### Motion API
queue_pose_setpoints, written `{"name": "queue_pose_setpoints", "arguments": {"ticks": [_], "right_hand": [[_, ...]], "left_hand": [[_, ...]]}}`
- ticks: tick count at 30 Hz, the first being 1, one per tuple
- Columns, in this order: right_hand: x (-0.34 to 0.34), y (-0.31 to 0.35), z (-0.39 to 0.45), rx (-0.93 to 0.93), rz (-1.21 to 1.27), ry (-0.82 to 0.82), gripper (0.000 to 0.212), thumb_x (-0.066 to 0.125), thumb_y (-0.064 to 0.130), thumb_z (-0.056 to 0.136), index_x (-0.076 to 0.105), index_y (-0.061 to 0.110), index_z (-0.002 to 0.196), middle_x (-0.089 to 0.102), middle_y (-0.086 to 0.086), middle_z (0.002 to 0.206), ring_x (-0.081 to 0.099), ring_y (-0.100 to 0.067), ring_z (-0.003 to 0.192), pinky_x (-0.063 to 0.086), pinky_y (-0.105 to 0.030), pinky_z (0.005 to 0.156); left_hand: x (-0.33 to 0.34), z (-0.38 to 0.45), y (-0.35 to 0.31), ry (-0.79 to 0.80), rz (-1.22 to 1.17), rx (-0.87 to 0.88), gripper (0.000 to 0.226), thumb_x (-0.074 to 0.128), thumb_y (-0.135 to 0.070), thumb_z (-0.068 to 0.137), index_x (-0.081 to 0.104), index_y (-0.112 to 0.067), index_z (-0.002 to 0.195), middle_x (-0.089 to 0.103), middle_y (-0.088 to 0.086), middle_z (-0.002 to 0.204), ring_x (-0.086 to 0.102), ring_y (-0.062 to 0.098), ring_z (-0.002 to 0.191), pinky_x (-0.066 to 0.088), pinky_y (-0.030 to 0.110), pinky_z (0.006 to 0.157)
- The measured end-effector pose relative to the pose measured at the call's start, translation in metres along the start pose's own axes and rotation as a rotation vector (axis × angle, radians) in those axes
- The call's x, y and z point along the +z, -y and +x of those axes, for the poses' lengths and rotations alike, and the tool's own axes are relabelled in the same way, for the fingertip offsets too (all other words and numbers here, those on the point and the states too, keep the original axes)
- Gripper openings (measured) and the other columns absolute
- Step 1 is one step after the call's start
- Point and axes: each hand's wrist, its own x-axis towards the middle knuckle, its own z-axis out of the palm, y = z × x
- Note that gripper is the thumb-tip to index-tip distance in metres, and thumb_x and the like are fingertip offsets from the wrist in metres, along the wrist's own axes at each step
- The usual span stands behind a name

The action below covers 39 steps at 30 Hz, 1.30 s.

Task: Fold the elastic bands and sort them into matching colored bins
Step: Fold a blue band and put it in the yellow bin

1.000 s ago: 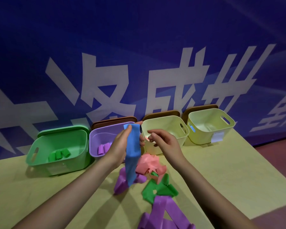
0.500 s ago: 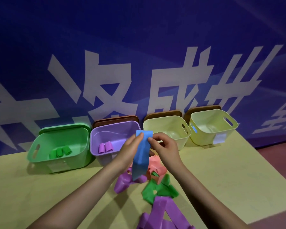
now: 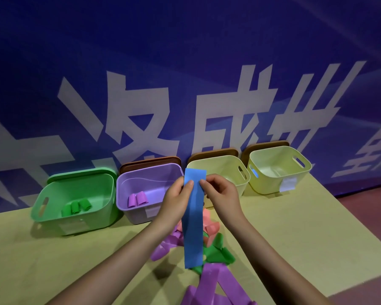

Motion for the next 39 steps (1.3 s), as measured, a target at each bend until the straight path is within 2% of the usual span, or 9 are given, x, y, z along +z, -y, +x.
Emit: {"name": "queue_pose_setpoints", "arguments": {"ticks": [3, 8, 14, 17, 20, 22, 27, 33, 39], "right_hand": [[-0.002, -0.002, -0.003, 0.034, 0.055, -0.020, 0.017, 0.062, 0.001, 0.089, 0.064, 0.016, 0.081, 0.053, -0.002, 0.066, 0.050, -0.014, 0.066, 0.044, -0.026, 0.063], [-0.007, -0.003, -0.008, -0.001, 0.016, 0.023, 0.021, 0.061, 0.004, 0.088, 0.069, 0.023, 0.085, 0.058, 0.004, 0.067, 0.053, -0.014, 0.068, 0.046, -0.029, 0.064], [-0.016, 0.004, -0.011, -0.045, -0.020, 0.088, 0.028, 0.059, -0.003, 0.089, 0.072, 0.022, 0.091, 0.071, 0.006, 0.083, 0.063, -0.012, 0.079, 0.055, -0.036, 0.074], [-0.023, 0.007, -0.009, -0.114, -0.140, 0.164, 0.030, 0.060, -0.001, 0.089, 0.072, 0.025, 0.096, 0.071, 0.006, 0.090, 0.065, -0.015, 0.085, 0.056, -0.038, 0.079], [-0.031, 0.011, -0.005, -0.291, -0.348, 0.247, 0.025, 0.061, 0.005, 0.089, 0.074, 0.022, 0.102, 0.067, 0.018, 0.089, 0.062, -0.006, 0.085, 0.049, -0.020, 0.077], [-0.036, 0.013, -0.001, -0.423, -0.491, 0.301, 0.023, 0.059, 0.009, 0.089, 0.074, 0.017, 0.104, 0.066, 0.010, 0.089, 0.060, -0.006, 0.083, 0.046, -0.017, 0.075], [-0.044, 0.013, 0.008, -0.607, -0.752, 0.403, 0.026, 0.059, 0.009, 0.086, 0.073, 0.014, 0.107, 0.065, -0.004, 0.091, 0.056, -0.012, 0.084, 0.042, -0.017, 0.074], [-0.046, 0.013, 0.010, -0.598, -0.747, 0.447, 0.027, 0.057, 0.009, 0.087, 0.073, 0.016, 0.109, 0.064, -0.002, 0.093, 0.057, -0.011, 0.087, 0.042, -0.015, 0.075], [-0.037, 0.008, 0.009, -0.482, -0.614, 0.279, 0.025, 0.056, 0.015, 0.089, 0.073, 0.015, 0.107, 0.066, 0.001, 0.087, 0.059, -0.010, 0.081, 0.047, -0.020, 0.071]], "left_hand": [[0.001, -0.001, 0.003, 0.002, 0.007, -0.007, 0.025, 0.042, -0.022, 0.101, 0.054, -0.001, 0.095, 0.047, 0.008, 0.083, 0.042, 0.010, 0.075, 0.033, 0.017, 0.060], [0.002, -0.006, 0.001, 0.019, -0.169, -0.103, 0.024, 0.042, -0.017, 0.101, 0.057, -0.018, 0.083, 0.059, 0.000, 0.082, 0.053, 0.008, 0.075, 0.041, 0.016, 0.068], [-0.005, -0.008, 0.001, 0.053, -0.423, -0.240, 0.025, 0.045, -0.015, 0.099, 0.065, -0.003, 0.110, 0.068, 0.021, 0.106, 0.064, 0.026, 0.094, 0.051, 0.035, 0.083], [-0.007, -0.005, 0.003, 0.067, -0.469, -0.273, 0.027, 0.043, -0.013, 0.099, 0.065, -0.002, 0.109, 0.069, 0.018, 0.101, 0.066, 0.022, 0.088, 0.052, 0.030, 0.076], [-0.007, -0.005, 0.001, 0.103, -0.511, -0.317, 0.027, 0.041, -0.014, 0.099, 0.066, -0.004, 0.099, 0.069, 0.012, 0.085, 0.066, 0.015, 0.071, 0.053, 0.022, 0.061], [-0.008, -0.005, 0.000, 0.125, -0.563, -0.350, 0.029, 0.041, -0.019, 0.100, 0.065, -0.002, 0.100, 0.071, 0.011, 0.081, 0.068, 0.013, 0.067, 0.054, 0.021, 0.056], [-0.012, -0.005, -0.002, 0.144, -0.536, -0.371, 0.035, 0.045, -0.028, 0.099, 0.063, 0.000, 0.111, 0.068, 0.019, 0.100, 0.064, 0.023, 0.090, 0.050, 0.030, 0.079], [-0.015, -0.006, 0.002, 0.151, -0.467, -0.310, 0.024, 0.050, -0.017, 0.096, 0.066, -0.003, 0.107, 0.069, 0.015, 0.097, 0.065, 0.021, 0.087, 0.051, 0.031, 0.077], [-0.012, -0.014, 0.008, 0.203, -0.400, -0.265, 0.016, 0.054, -0.008, 0.094, 0.064, -0.008, 0.106, 0.070, 0.004, 0.089, 0.067, 0.011, 0.078, 0.053, 0.021, 0.068]]}}
